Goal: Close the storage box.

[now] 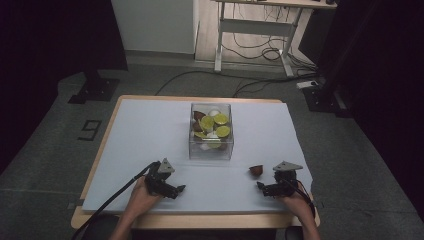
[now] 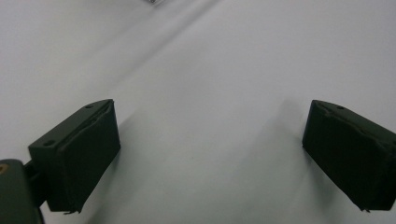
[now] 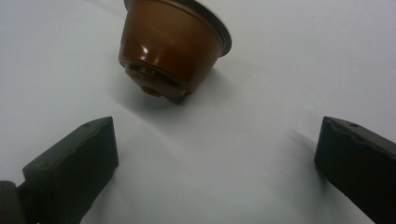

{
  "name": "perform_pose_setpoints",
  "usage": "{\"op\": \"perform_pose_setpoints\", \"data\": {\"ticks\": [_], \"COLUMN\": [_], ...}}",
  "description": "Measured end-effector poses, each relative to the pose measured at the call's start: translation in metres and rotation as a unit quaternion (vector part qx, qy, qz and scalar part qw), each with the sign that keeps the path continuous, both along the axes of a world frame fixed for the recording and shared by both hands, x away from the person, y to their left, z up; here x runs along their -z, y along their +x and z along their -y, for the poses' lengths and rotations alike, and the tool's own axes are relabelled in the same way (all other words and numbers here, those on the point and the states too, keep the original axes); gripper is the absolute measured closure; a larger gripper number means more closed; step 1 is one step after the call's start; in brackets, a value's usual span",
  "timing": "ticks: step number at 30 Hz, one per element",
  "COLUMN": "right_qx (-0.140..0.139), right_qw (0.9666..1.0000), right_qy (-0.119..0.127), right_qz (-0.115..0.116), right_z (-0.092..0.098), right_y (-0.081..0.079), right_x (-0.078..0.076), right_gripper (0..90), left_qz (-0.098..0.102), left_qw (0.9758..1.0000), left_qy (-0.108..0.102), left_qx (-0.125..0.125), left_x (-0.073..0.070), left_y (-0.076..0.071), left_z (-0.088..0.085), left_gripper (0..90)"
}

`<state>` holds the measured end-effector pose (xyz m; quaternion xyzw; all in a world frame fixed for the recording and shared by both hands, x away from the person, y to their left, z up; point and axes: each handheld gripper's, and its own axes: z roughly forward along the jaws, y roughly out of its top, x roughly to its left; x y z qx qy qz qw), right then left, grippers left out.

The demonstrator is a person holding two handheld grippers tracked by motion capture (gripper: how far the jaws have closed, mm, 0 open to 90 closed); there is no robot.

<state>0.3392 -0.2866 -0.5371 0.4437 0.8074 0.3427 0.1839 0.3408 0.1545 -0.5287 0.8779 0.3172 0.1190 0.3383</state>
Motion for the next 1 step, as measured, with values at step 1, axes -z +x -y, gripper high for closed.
{"op": "perform_pose_setpoints", "data": {"ticks": [1], "right_qx": [0.0], "right_qw": [1.0], "right_qy": [0.0], "right_qz": [0.0], "right_z": [0.0], "right_y": [-0.0001], "right_x": [0.0001], "right_gripper": [0.0], "left_qz": [0.0], "left_qw": [1.0], "left_qy": [0.0], "left_qx": [0.0], "left_x": [0.0], "left_y": [0.0], "left_z": [0.0], "left_gripper": [3.7]}}
